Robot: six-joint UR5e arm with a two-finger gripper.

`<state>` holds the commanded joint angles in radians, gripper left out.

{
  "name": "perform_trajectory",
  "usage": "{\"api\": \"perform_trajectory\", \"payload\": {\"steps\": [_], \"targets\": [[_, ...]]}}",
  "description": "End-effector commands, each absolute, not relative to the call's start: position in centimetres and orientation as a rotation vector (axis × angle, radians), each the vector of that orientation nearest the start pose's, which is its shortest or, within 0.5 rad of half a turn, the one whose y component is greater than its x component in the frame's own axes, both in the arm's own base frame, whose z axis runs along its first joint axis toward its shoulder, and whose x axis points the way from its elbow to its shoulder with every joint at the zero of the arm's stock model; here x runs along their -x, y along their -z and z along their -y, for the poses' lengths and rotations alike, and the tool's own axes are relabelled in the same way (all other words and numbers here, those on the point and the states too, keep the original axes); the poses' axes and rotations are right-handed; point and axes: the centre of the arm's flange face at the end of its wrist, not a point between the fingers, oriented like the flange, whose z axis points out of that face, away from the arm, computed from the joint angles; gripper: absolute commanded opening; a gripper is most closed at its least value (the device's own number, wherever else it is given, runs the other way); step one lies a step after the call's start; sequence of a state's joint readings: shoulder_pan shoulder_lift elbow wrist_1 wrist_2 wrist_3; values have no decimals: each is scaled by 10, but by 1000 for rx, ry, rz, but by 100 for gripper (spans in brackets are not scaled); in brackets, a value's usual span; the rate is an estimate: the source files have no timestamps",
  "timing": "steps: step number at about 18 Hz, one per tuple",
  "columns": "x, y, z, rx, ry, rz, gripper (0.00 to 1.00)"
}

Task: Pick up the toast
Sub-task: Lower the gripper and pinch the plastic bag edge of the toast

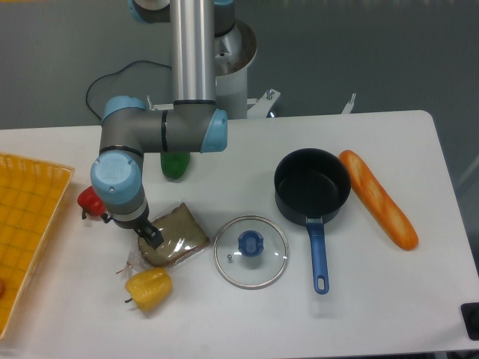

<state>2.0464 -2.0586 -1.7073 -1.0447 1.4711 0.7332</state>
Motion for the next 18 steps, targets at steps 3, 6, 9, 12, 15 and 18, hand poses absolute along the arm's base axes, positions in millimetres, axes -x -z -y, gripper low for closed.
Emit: {"api": "perform_trajectory", "payload": {"steps": [3,6,9,12,15,18], "targets": [[152,-196,-604,3151,207,-408,100],[153,-189,-604,3186,153,-424,100],[154,-188,-605,3186,151,-427,100],[155,-186,-607,3188,145,-433,100],[157,-184,-608,3191,145,-431,100],[157,-183,-608,3192,146,-431,100]]}}
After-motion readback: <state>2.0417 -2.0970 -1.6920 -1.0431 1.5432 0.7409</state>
